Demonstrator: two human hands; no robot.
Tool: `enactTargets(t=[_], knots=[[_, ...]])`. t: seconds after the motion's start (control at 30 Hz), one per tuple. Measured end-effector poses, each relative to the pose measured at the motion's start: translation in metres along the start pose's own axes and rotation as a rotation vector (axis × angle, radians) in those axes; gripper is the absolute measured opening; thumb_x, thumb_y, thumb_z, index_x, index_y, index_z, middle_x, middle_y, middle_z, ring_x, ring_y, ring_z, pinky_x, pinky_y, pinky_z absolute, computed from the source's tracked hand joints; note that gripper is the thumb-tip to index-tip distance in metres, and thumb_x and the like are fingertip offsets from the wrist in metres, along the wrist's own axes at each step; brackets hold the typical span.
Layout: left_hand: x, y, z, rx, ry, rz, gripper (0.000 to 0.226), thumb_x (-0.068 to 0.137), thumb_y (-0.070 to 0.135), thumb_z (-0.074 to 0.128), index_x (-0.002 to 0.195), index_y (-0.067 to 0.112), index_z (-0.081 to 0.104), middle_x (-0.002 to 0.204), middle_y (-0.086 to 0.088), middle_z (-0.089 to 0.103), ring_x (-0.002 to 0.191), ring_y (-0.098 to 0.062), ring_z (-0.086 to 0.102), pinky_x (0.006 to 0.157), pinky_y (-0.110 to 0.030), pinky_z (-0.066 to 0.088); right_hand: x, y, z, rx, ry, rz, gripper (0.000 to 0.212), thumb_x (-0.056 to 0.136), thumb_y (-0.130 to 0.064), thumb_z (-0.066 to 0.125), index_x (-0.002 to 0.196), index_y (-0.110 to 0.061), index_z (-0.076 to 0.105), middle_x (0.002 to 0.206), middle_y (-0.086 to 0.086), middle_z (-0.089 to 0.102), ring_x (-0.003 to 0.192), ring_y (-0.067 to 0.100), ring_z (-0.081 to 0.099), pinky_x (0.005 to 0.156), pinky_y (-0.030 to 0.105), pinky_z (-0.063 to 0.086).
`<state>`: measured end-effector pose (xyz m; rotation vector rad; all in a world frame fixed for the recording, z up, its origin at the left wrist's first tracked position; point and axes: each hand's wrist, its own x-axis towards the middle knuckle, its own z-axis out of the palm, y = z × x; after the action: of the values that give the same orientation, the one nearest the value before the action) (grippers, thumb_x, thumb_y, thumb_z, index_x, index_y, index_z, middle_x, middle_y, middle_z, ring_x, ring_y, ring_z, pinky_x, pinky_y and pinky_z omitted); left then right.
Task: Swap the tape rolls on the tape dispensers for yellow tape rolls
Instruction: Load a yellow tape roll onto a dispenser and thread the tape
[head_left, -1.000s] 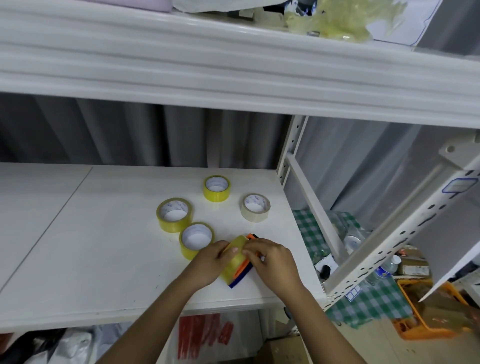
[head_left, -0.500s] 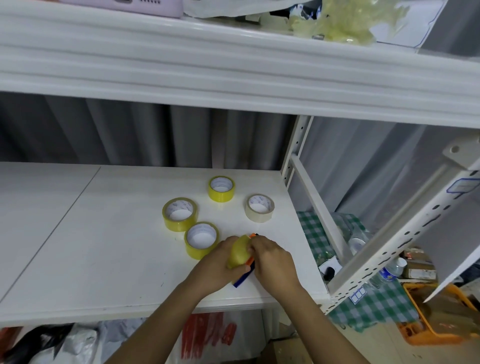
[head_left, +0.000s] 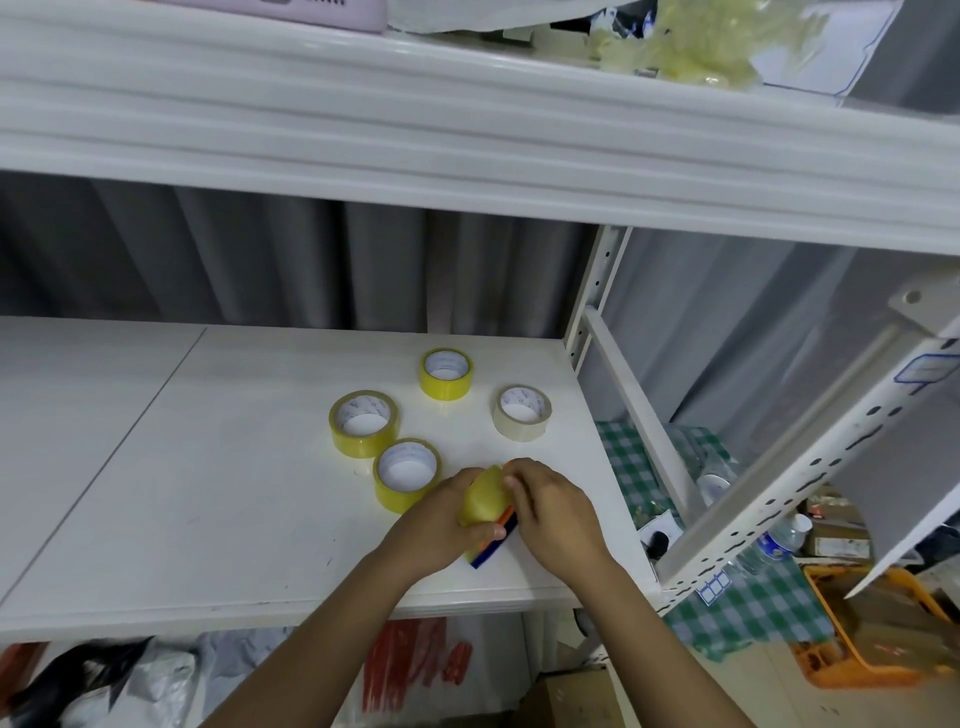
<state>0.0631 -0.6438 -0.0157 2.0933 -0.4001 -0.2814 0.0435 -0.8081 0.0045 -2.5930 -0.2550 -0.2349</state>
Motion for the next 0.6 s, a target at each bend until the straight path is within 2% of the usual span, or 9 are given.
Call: enactTargets(t=[0.1,0.23,0.43,0.6], knots=[[-0.0012,0.0016,0.0010,0.005,0.010,0.009,0.058,0.077,0.035,0.072,0.129,0.033,0.045,0.118,0.016,0.058,0.108,-0.004,0.055,0.090,-0.025,0.046,-0.0011,-0.0014,0.0056,-0.106,-0.007,-0.017,0.030,0.099,-0.033,0.042,0.120,-0.017,0.057,0.117,-0.003,0.059,0.103,0.016,0.055,0.076,0.024,0.041],[-0.0008,0.0017,0.0008,0.011,0.007,0.006,0.061,0.076,0.035,0.072,0.131,0.033,0.044,0.120,0.015,0.057,0.110,-0.005,0.054,0.093,-0.030,0.046,0.0027,-0.0040,0.0105,-0.214,0.038,-0.002,0.026,0.100,-0.029,0.038,0.110,-0.015,0.057,0.110,-0.002,0.059,0.098,0.016,0.054,0.069,0.027,0.040],[0.0005,-0.0020,0.0016,0.019,0.000,-0.007,0.062,0.076,0.037,0.072,0.131,0.035,0.042,0.122,0.016,0.055,0.112,-0.004,0.052,0.094,-0.029,0.045,0.0064,-0.0035,0.0106,-0.011,0.100,0.083,0.016,0.096,-0.023,0.047,0.098,-0.015,0.061,0.100,-0.001,0.063,0.093,0.017,0.056,0.072,0.026,0.041],[0.0009,-0.0026,0.0012,0.013,-0.005,-0.013,0.061,0.074,0.038,0.071,0.128,0.037,0.042,0.119,0.018,0.056,0.109,-0.003,0.052,0.091,-0.026,0.045,0.0050,-0.0051,0.0071,0.024,0.073,0.037,0.021,0.098,-0.027,0.042,0.104,-0.021,0.061,0.103,-0.005,0.061,0.094,0.013,0.055,0.074,0.026,0.042]])
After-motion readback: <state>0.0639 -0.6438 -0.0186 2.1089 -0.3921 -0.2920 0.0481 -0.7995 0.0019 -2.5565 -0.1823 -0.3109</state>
